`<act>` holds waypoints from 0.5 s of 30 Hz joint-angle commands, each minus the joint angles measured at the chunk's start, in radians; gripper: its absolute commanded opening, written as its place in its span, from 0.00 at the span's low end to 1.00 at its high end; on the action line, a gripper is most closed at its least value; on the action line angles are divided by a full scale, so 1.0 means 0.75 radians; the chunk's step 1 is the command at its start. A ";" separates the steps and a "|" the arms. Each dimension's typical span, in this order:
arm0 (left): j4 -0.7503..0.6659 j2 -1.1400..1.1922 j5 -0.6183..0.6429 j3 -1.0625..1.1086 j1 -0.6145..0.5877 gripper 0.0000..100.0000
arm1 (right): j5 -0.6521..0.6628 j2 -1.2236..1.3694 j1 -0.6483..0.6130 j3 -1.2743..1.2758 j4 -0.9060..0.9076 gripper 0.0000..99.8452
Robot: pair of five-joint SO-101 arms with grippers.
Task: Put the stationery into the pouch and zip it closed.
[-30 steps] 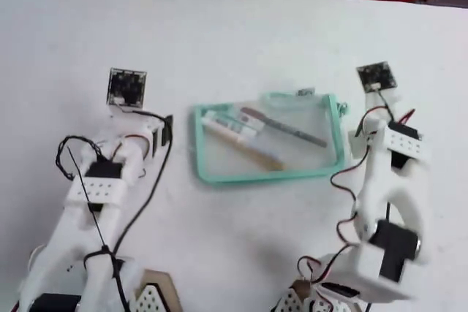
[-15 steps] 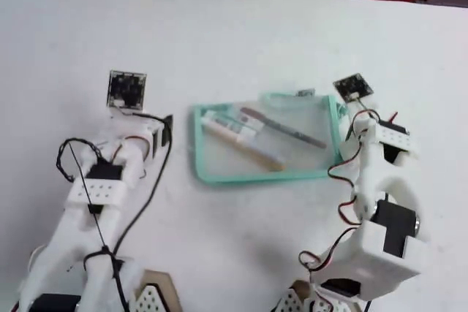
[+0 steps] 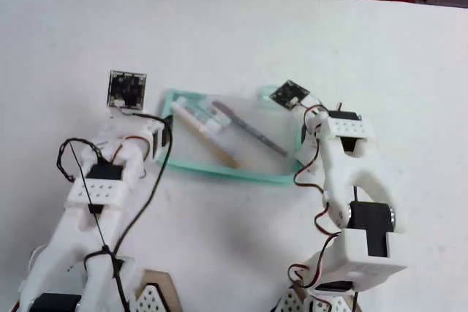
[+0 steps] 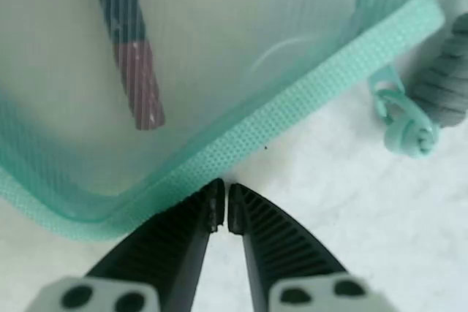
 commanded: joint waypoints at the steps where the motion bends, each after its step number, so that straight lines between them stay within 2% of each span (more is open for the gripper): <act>1: -0.031 0.003 0.000 -0.012 0.013 0.24 | -0.041 -0.116 0.071 -0.043 -0.060 0.02; 8: -0.031 0.003 -0.033 -0.014 0.017 0.24 | -0.307 -0.257 0.165 -0.035 -0.060 0.02; 15: -0.018 -0.003 -0.074 -0.010 0.026 0.24 | -0.450 -0.641 0.177 -0.041 0.304 0.02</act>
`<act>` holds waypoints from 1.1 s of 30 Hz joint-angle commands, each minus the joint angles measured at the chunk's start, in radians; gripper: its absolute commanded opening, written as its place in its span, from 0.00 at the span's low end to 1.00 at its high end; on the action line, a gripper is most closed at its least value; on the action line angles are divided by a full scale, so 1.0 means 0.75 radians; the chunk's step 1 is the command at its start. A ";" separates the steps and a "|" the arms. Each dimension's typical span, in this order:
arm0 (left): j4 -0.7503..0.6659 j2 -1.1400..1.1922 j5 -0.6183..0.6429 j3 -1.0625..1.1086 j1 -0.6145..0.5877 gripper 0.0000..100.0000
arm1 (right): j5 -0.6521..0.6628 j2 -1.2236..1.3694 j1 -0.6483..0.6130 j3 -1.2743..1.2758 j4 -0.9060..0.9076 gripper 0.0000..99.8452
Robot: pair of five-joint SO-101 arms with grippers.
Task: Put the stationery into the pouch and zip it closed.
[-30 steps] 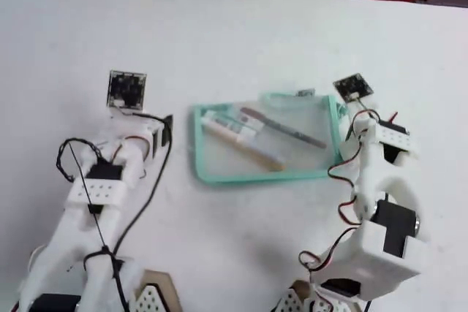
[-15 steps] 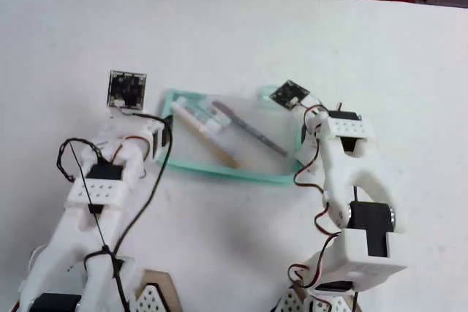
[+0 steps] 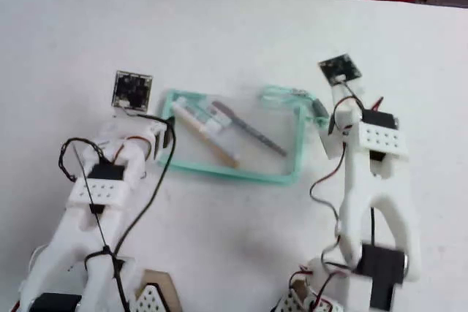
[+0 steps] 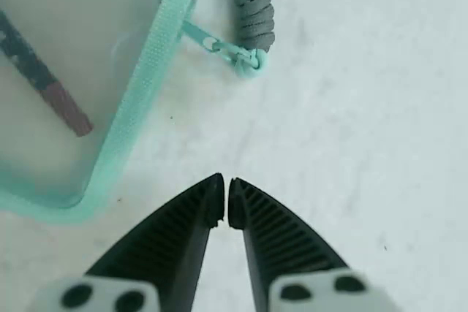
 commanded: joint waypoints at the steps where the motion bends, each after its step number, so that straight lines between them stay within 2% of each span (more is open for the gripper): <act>1: -0.016 -0.007 -0.010 -0.010 -0.009 0.21 | -0.039 -0.275 0.009 -0.037 0.150 0.02; 5: -0.016 -0.013 -0.010 -0.029 -0.157 0.03 | -0.039 -0.508 0.013 -0.035 0.300 0.02; 6: -0.008 -0.028 -0.008 -0.051 -0.202 0.01 | -0.039 -0.564 0.013 -0.035 0.334 0.02; 9: 0.182 -0.150 -0.008 -0.137 -0.287 0.06 | -0.039 -0.713 0.007 -0.037 0.435 0.02; 12: 0.518 -0.390 -0.016 -0.268 -0.296 0.02 | -0.041 -0.850 -0.036 -0.037 0.492 0.02; 16: 0.904 -0.764 -0.018 -0.499 -0.234 0.02 | -0.043 -1.010 -0.144 -0.041 0.564 0.02; 19: 1.092 -1.022 -0.018 -0.636 -0.152 0.02 | -0.192 -1.149 -0.179 -0.045 0.605 0.02; 22: 1.199 -1.231 -0.018 -0.700 -0.085 0.02 | -0.352 -1.319 -0.181 -0.045 0.619 0.02; 30: 1.358 -1.640 -0.018 -0.702 -0.071 0.03 | -0.360 -1.969 -0.183 -0.045 0.607 0.02; 33: 1.416 -1.681 -0.018 -0.716 -0.079 0.03 | -0.360 -2.131 -0.179 -0.074 0.602 0.02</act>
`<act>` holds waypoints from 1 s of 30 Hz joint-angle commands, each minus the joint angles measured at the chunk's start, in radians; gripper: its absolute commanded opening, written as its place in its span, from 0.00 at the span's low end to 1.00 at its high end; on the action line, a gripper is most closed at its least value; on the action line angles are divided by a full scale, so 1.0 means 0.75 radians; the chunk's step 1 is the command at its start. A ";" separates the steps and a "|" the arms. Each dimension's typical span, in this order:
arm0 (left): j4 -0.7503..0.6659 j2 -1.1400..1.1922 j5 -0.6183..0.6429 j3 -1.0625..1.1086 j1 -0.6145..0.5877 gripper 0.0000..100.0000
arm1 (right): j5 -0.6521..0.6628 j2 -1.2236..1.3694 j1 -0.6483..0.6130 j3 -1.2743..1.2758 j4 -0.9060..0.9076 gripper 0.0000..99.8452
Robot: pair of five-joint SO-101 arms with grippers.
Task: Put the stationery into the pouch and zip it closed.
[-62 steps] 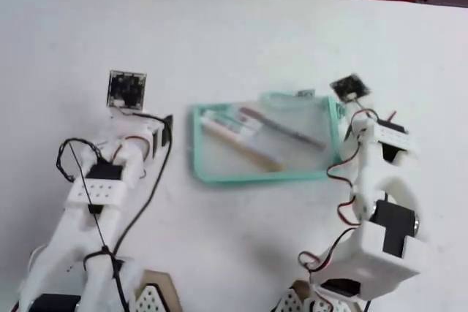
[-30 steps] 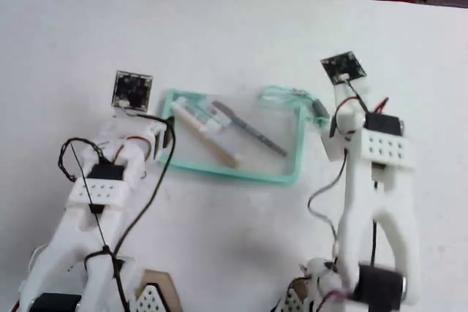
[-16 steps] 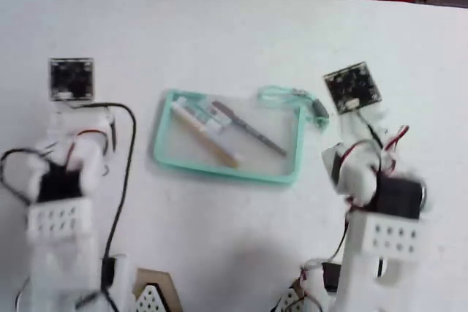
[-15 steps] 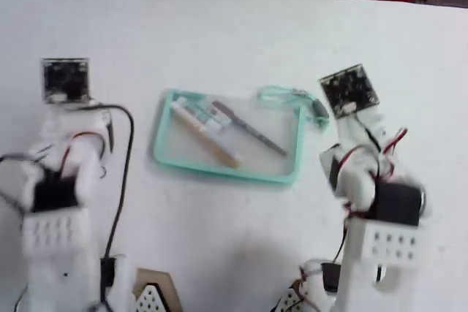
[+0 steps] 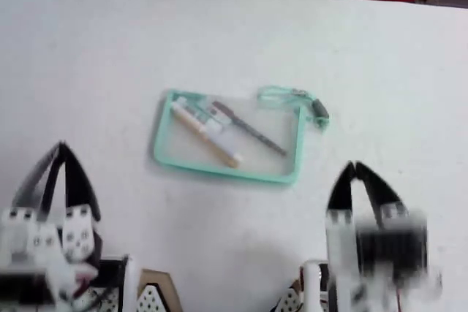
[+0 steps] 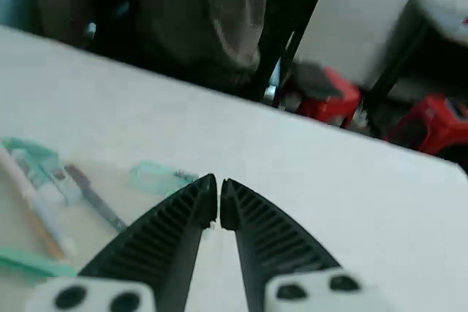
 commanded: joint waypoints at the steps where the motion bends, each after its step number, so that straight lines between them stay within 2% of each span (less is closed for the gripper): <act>1: 0.080 -0.048 -0.012 -0.049 0.005 0.03 | -0.016 -0.103 -0.003 -0.098 0.011 0.02; 4: 0.135 -0.046 -0.002 -0.053 0.011 0.03 | -0.023 -0.062 -0.007 -0.190 0.066 0.02; 11: 0.133 -0.044 -0.012 0.016 0.003 0.03 | -0.020 -0.097 -0.007 -0.245 0.062 0.02; 14: 0.133 -0.044 -0.006 0.137 0.003 0.10 | -0.014 -0.097 -0.007 -0.215 0.001 0.03; 19: 0.117 -0.044 0.002 0.413 -0.024 0.17 | -0.023 -0.099 -0.009 0.061 -0.021 0.02; 22: -0.012 -0.044 0.086 0.659 -0.030 0.17 | -0.025 -0.099 -0.009 0.299 -0.034 0.02; 25: -0.182 -0.044 0.158 0.910 -0.032 0.17 | -0.027 -0.099 -0.001 0.548 -0.169 0.02; 27: -0.254 -0.044 0.182 1.035 -0.032 0.16 | -0.129 -0.099 -0.001 0.687 -0.226 0.02; 30: -0.274 -0.044 0.153 1.115 -0.042 0.06 | -0.411 -0.099 0.001 0.814 -0.269 0.02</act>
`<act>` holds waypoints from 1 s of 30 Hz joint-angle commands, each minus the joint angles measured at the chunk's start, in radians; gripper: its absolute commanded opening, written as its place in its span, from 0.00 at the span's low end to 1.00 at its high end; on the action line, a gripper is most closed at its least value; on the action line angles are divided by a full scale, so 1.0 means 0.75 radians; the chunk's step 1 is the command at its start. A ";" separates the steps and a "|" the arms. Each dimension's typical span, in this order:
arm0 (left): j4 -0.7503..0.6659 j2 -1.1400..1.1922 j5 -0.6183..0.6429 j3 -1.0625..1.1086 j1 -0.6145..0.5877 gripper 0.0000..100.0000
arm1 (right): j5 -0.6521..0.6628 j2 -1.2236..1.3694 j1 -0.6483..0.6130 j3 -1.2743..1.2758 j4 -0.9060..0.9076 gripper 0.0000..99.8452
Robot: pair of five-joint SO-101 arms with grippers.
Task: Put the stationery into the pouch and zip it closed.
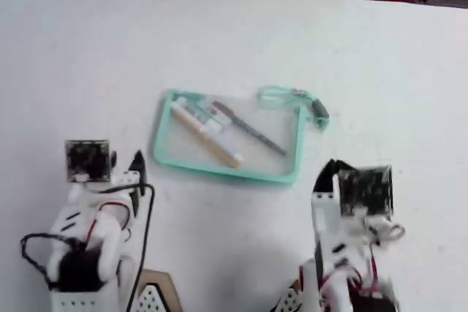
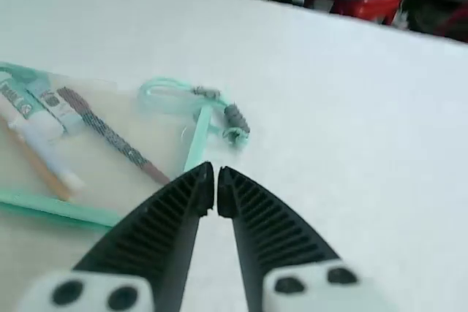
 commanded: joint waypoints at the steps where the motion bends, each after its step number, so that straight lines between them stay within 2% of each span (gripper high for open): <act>1: -0.076 -0.005 -0.018 0.110 -0.036 0.02 | -0.297 0.005 0.009 0.115 -0.054 0.02; 4: -0.074 -0.005 -0.016 0.176 -0.069 0.03 | -0.385 0.005 0.007 0.133 -0.056 0.02; 8: -0.086 -0.005 -0.025 0.286 -0.066 0.03 | -0.389 0.005 -0.003 0.217 -0.099 0.02; 13: -0.080 -0.005 -0.025 0.315 -0.066 0.03 | -0.383 0.005 -0.009 0.622 -0.467 0.02; 17: -0.076 -0.005 -0.025 0.321 -0.066 0.03 | -0.372 0.013 0.105 0.802 -0.678 0.02; 20: -0.049 -0.005 -0.025 0.323 -0.066 0.03 | -0.235 0.015 0.161 0.802 -0.621 0.02; 23: -0.002 -0.003 -0.025 0.323 -0.032 0.03 | -0.092 0.009 0.081 0.802 -0.437 0.02; 26: 0.110 -0.003 -0.025 0.323 0.046 0.03 | -0.084 0.007 -0.017 0.802 -0.367 0.02; 30: 0.211 -0.003 -0.025 0.323 0.077 0.03 | -0.082 0.007 0.032 0.802 -0.361 0.02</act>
